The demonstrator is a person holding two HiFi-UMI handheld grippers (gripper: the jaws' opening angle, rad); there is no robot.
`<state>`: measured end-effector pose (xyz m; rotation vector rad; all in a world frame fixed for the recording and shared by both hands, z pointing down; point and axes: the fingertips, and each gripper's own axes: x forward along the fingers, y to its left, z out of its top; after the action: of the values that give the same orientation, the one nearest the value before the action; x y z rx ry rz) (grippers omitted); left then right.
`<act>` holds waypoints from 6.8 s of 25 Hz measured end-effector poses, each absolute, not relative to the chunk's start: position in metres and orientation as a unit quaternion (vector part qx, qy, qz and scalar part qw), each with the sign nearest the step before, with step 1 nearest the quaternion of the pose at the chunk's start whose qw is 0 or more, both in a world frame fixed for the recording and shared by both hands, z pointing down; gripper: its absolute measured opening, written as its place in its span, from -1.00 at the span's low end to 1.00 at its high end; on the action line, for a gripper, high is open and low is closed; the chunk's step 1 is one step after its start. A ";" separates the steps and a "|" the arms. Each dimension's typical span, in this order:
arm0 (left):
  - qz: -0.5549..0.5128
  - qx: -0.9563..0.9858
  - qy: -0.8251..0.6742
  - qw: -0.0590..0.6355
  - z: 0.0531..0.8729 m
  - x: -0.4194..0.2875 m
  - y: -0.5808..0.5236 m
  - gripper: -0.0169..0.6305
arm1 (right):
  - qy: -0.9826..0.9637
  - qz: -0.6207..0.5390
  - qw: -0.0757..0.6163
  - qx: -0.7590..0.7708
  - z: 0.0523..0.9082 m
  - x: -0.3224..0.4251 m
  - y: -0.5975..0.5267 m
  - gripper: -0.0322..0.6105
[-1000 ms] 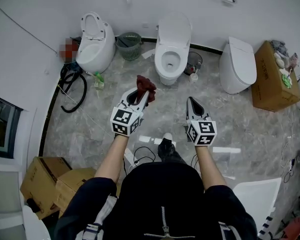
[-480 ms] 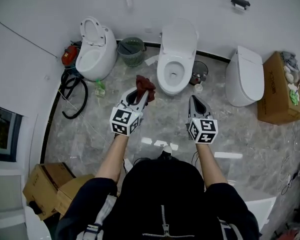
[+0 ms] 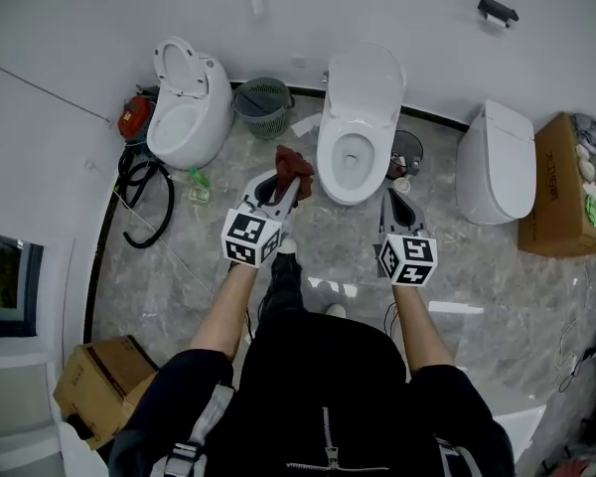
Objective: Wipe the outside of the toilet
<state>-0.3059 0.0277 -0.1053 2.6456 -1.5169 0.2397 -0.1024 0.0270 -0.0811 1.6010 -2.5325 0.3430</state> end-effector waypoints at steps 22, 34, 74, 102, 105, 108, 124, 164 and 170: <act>0.104 0.919 -0.375 0.060 -0.019 -0.376 -0.274 -0.69 | -0.755 0.137 0.086 0.636 -0.028 -0.177 -0.178 -0.89; 0.117 0.922 -0.365 0.062 0.155 -0.374 -0.265 -0.69 | -0.763 0.112 0.090 0.630 0.117 -0.178 -0.134 -0.89; 0.117 0.920 -0.371 0.040 0.581 -0.344 -0.381 -0.72 | -0.760 0.073 0.079 0.641 0.492 -0.113 -0.099 -0.89; 0.084 0.943 -0.322 0.026 0.581 -0.296 -0.217 -0.74 | -0.750 0.094 0.068 0.651 0.529 -0.136 -0.072 -0.89; 0.077 0.947 -0.312 0.023 0.578 -0.288 -0.199 -0.74 | -0.742 0.098 0.065 0.660 0.531 -0.128 -0.065 -0.89; 0.076 0.951 -0.299 0.019 0.577 -0.279 -0.182 -0.75 | -0.735 0.103 0.063 0.668 0.532 -0.119 -0.058 -0.89; 0.063 0.960 -0.271 0.036 0.575 -0.286 -0.161 -0.75 | -0.739 0.112 0.074 0.660 0.544 -0.121 -0.057 -0.89; 0.075 0.922 -0.374 0.069 0.639 -0.332 -0.376 -0.76 | -0.721 0.155 0.126 0.663 0.603 -0.090 -0.035 -0.89; 0.080 0.922 -0.376 0.049 0.624 -0.328 -0.329 -0.75 | -0.724 0.150 0.117 0.663 0.598 -0.093 -0.022 -0.89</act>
<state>-0.3276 -0.3293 0.6245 2.8093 -1.1465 0.2448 -0.0931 -0.0217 0.5982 1.9424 -2.1189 0.4386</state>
